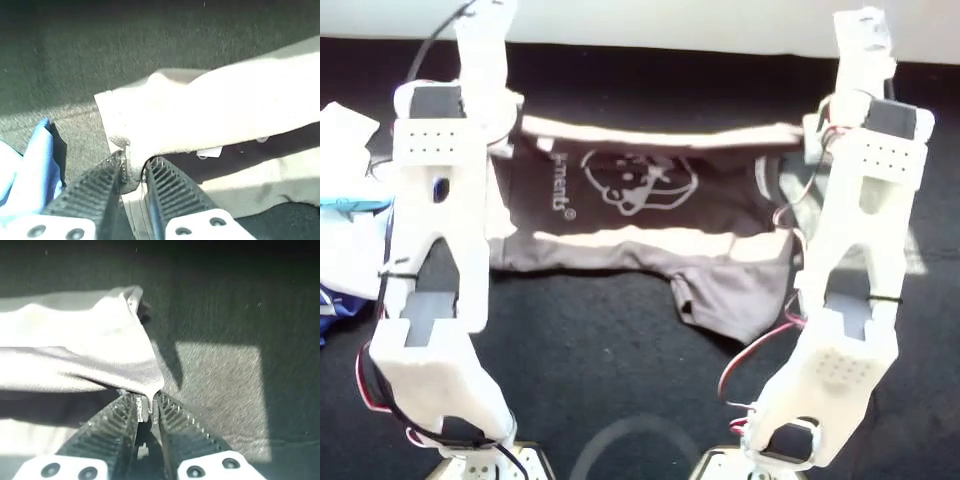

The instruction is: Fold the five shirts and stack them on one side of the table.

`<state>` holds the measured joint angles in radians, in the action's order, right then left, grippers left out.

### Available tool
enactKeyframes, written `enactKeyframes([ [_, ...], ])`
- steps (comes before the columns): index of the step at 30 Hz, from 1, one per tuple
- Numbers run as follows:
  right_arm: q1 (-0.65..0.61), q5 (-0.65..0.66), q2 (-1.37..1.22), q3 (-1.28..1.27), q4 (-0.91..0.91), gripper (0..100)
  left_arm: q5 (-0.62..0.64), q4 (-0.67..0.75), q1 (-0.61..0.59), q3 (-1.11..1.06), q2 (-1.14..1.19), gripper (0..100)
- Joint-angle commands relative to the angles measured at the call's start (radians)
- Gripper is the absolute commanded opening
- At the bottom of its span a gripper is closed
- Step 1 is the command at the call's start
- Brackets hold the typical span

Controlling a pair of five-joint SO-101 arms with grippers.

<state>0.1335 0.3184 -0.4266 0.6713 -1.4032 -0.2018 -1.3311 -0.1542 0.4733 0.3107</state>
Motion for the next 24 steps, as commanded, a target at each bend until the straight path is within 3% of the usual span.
enactKeyframes([
  [1,0.004,-0.002,-0.004,-0.002,-0.094,0.6,0.003,-0.075,-0.01,0.035,0.041,1],
  [7,0.002,0.002,-0.007,0.005,-0.257,0.6,0.002,-0.227,-0.016,0.039,0.151,1],
  [12,0.005,0.002,-0.004,-0.025,-0.361,0.6,-0.092,-0.348,-0.013,0.038,0.185,1],
  [18,0.024,0.08,0.025,-0.205,-0.36,0.6,-0.097,-0.377,-0.044,0.031,0.191,1],
  [24,0.012,0.13,0.308,-0.49,-0.355,0.6,-0.097,-0.371,-0.038,-0.041,0.191,1],
])
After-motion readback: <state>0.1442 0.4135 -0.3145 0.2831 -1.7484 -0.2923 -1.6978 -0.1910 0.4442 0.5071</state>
